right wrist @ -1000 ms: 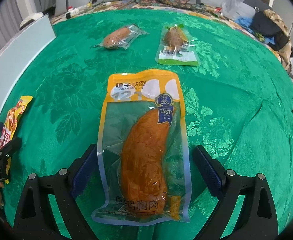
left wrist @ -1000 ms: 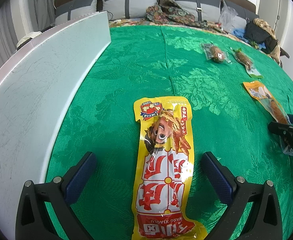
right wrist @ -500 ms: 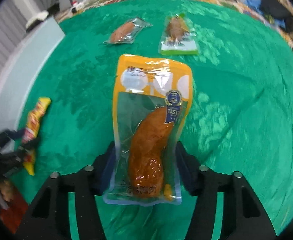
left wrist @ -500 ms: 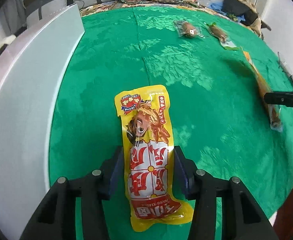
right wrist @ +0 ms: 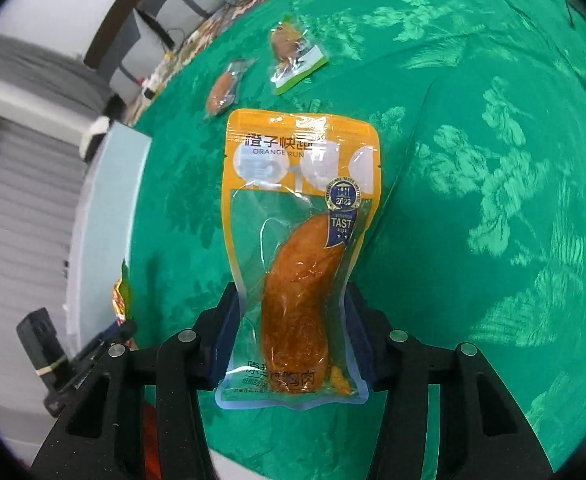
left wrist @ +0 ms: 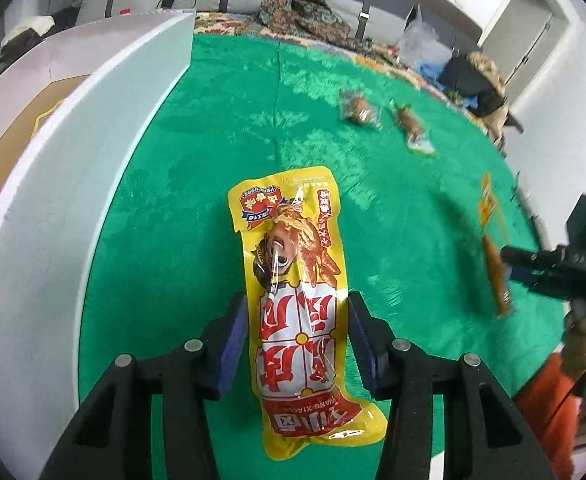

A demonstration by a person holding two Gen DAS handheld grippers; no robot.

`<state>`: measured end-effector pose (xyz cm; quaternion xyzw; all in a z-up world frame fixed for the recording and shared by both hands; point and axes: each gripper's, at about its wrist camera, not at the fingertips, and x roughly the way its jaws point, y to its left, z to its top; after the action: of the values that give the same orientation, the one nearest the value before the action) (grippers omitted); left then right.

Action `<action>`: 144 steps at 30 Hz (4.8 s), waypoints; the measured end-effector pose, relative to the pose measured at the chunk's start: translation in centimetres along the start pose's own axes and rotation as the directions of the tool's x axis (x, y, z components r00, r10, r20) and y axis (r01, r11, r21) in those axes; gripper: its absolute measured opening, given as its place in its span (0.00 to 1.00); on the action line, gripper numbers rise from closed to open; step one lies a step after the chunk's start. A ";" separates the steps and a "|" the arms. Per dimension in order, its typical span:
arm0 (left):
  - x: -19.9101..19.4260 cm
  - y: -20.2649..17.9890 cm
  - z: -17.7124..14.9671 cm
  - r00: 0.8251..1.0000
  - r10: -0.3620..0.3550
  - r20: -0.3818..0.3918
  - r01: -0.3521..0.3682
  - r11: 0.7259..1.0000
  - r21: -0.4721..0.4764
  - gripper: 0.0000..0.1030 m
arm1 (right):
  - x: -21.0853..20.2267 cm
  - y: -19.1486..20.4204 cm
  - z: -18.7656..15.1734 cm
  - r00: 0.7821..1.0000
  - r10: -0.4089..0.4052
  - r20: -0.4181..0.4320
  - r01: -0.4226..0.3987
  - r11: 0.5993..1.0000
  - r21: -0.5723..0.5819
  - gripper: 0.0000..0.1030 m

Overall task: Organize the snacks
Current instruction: 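Carry the yellow packet and orange sausage bag into the white box, then open both tools in the box and withdraw them over the bed, then lower the left tool onto the small sausage packet and grasp it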

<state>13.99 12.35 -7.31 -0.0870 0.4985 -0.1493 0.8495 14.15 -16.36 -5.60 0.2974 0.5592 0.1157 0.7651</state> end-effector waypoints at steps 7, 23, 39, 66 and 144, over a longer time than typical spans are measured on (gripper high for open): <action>-3.8 0.4 0.3 0.995 -0.068 0.074 0.073 0.995 -0.068 0.46 | -0.9 3.0 -0.2 0.997 0.079 0.003 -0.079 0.996 -0.037 0.51; -15.5 9.8 2.1 0.956 -0.017 0.293 0.080 0.976 -0.205 0.47 | 1.1 19.2 0.8 0.948 0.313 -0.059 -0.318 0.928 -0.196 0.51; -19.0 24.7 -1.0 0.931 0.280 0.236 -0.179 0.910 -0.374 0.47 | 13.5 42.4 -5.5 0.924 0.304 -0.232 -0.380 0.797 -0.469 0.58; -14.4 13.4 -1.5 0.944 0.128 0.304 -0.037 0.957 -0.289 1.00 | 12.1 22.5 -4.7 0.969 -0.178 0.172 0.246 0.777 -0.579 0.78; 21.2 -9.2 21.4 0.977 0.200 -0.070 -0.176 0.950 0.257 0.43 | -0.4 -4.5 2.0 0.799 -0.440 0.410 0.556 0.802 -0.221 0.88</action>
<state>40.83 -3.56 -11.53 0.0756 0.5217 -0.1330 0.8393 15.14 -20.75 -7.52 0.0202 0.4505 -0.0535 0.8909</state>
